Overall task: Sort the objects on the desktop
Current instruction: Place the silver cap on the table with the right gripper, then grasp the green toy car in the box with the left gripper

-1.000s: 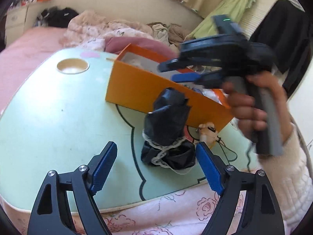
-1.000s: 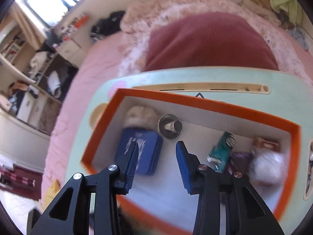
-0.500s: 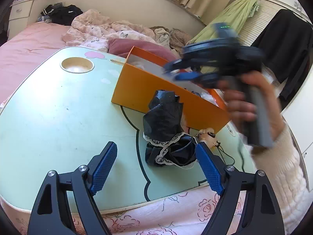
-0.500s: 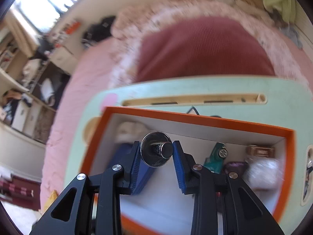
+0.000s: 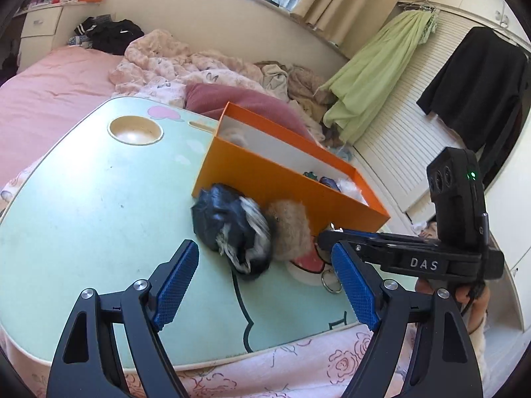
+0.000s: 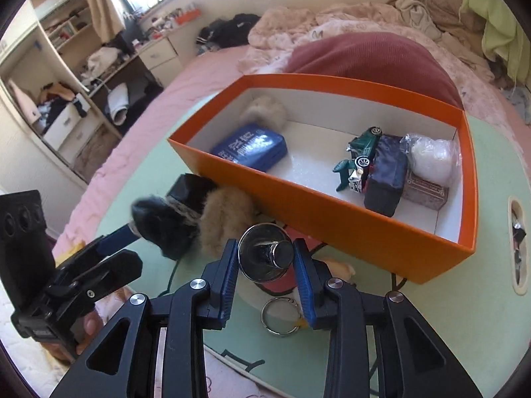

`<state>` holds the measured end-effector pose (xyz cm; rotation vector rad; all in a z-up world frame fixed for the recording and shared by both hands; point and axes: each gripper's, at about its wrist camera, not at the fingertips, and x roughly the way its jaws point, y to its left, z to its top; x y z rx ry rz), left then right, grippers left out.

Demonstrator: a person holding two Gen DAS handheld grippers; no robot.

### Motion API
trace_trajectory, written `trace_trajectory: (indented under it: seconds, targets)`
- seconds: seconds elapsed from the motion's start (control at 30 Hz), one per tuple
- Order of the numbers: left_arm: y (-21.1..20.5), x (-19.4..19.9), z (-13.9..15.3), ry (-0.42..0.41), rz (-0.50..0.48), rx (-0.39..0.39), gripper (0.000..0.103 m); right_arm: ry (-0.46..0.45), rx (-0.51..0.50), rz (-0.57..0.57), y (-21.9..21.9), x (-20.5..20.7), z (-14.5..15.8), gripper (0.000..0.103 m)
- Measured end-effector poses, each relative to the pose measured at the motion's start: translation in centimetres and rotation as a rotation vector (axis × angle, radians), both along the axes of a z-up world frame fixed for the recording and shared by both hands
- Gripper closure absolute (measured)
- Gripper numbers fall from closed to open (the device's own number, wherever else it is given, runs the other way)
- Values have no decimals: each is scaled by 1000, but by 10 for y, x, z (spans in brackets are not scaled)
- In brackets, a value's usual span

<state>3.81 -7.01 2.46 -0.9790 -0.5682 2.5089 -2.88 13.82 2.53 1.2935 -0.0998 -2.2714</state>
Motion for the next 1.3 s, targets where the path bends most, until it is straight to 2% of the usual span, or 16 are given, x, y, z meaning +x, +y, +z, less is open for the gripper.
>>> trace_trajectory:
  seconds: [0.03, 0.1, 0.17, 0.23, 0.3, 0.4, 0.43, 0.5, 0.53, 0.57, 0.77, 0.93, 1.0, 1.07, 1.23, 1.3]
  targets:
    - [1, -1, 1, 0, -1, 3, 21, 9, -21, -9, 5, 2, 1, 70]
    - [2, -3, 10, 18, 5, 12, 21, 60, -75, -34, 20, 10, 10, 51]
    - [7, -4, 26, 58, 12, 8, 21, 174, -123, -71, 40, 26, 22, 33]
    - [19, -11, 44, 80, 8, -29, 21, 243, -73, -127, 58, 46, 27, 31]
    - [44, -31, 64, 67, -2, -123, 21, 260, 10, -160, 66, 59, 19, 31]
    - [96, -78, 75, -47, -66, -302, 21, 238, 66, -162, 70, 67, -2, 31]
    - [113, -95, 72, -102, -104, -349, 27, 214, 45, -161, 71, 66, -12, 31]
    - [137, -130, 59, -229, -128, -404, 50, 160, 6, -156, 77, 61, -24, 31]
    - [143, -149, 48, -300, -108, -416, 67, 162, -6, -156, 78, 59, -24, 31]
    - [147, -161, 42, -334, -91, -419, 72, 158, -25, -158, 82, 59, -24, 31]
    - [152, -198, 19, -441, -138, -252, 72, 159, -68, -155, 93, 63, -28, 31]
    - [168, -191, 19, -430, -126, -357, 68, 159, -76, -150, 92, 62, -23, 31]
    - [171, -189, 20, -412, -118, -409, 55, 160, -73, -151, 91, 63, -22, 31]
    - [172, -190, 20, -384, -90, -512, 32, 159, -72, -150, 91, 63, -22, 31]
    - [164, -191, 23, -406, -79, -566, 35, 161, -53, -149, 90, 64, -23, 31]
    - [168, -188, 29, -369, -67, -647, 39, 160, -55, -149, 91, 64, -23, 31]
